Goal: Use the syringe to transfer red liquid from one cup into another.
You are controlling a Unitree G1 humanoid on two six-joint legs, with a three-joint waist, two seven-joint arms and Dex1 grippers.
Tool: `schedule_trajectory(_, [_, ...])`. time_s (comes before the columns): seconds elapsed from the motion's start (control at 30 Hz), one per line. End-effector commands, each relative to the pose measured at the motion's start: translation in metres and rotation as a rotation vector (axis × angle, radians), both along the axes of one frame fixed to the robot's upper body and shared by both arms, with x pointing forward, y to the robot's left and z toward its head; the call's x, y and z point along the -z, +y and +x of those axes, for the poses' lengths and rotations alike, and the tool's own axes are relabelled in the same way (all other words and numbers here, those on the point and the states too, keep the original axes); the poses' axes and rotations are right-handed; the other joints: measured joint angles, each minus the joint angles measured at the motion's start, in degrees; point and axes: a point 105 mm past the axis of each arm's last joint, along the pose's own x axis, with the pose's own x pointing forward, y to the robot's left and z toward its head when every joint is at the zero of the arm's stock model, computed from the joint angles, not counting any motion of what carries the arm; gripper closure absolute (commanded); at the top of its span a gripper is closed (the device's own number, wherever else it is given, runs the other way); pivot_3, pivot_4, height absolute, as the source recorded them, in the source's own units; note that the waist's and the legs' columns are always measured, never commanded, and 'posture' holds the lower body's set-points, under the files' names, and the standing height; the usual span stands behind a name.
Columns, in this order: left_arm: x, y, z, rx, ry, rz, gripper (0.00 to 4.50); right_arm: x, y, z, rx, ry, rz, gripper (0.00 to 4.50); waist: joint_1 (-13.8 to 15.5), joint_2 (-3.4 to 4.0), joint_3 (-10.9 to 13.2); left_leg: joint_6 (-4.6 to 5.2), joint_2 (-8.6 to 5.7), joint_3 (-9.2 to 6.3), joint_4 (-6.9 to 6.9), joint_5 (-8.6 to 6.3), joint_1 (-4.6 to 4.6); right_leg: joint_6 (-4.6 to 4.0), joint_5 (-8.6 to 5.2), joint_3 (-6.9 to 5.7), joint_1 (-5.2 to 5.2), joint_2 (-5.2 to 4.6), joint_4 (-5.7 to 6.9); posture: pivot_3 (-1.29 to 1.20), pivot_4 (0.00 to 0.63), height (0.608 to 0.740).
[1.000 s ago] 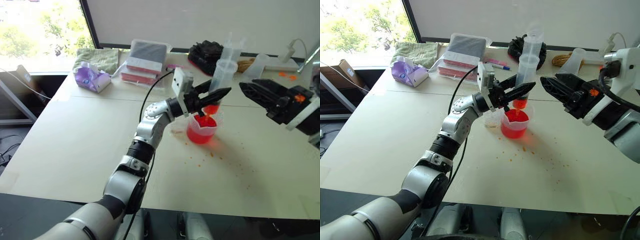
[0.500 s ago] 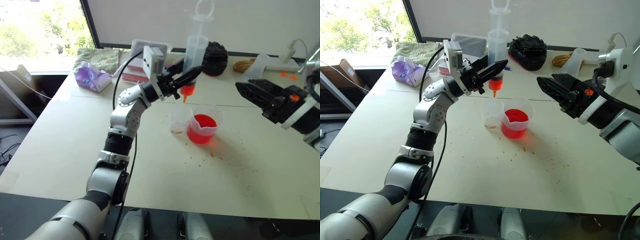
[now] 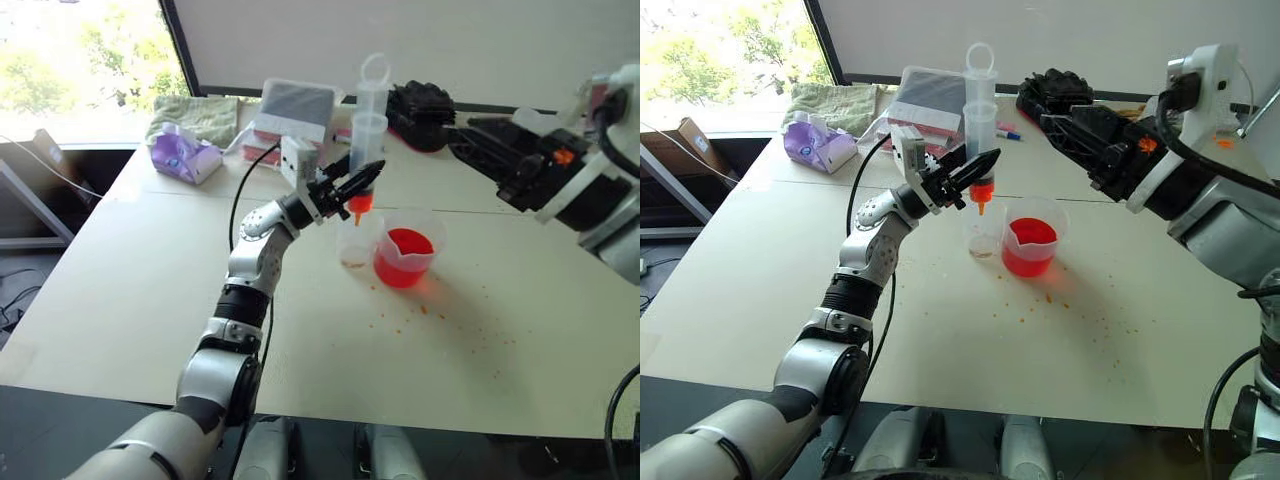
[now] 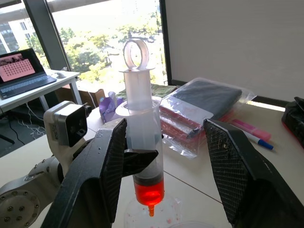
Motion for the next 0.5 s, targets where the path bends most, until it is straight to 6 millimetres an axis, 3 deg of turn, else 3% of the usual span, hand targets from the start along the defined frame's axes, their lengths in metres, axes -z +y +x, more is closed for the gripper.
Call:
schedule_trajectory(0.03, [-0.007, -0.005, -0.002, 0.002, -0.056, -0.006, 3.04, -0.015, 0.006, -0.003, -0.021, -0.054, 0.016, 1.86, 0.0, 0.0, 0.0, 0.0, 0.0, 0.0, 0.0, 0.0, 0.0, 0.0, 0.0, 0.0, 0.0, -0.01, 0.0, 0.0, 0.15, 0.74])
schedule_trajectory(0.27, [0.004, -0.013, -0.007, 0.021, -0.081, 0.033, 3.04, -0.029, 0.027, 0.001, -0.085, -0.056, 0.087, 1.86, 0.0, 0.0, 0.0, 0.0, 0.0, 0.0, -0.01, 0.0, -0.01, 0.0, 0.0, 0.0, -0.03, -0.04, 0.01, 0.0, 0.15, 0.74])
schedule_trajectory(0.5, [0.011, -0.015, -0.01, 0.025, -0.098, 0.061, 3.04, -0.014, 0.035, 0.044, 0.074, 0.01, 0.064, 1.86, -0.2, 0.02, 0.0, 0.0, 0.0, 0.02, -0.02, 0.0, 0.0, -0.02, 0.01, 0.0, -0.06, -0.06, 0.05, 0.0, 0.15, 0.74])
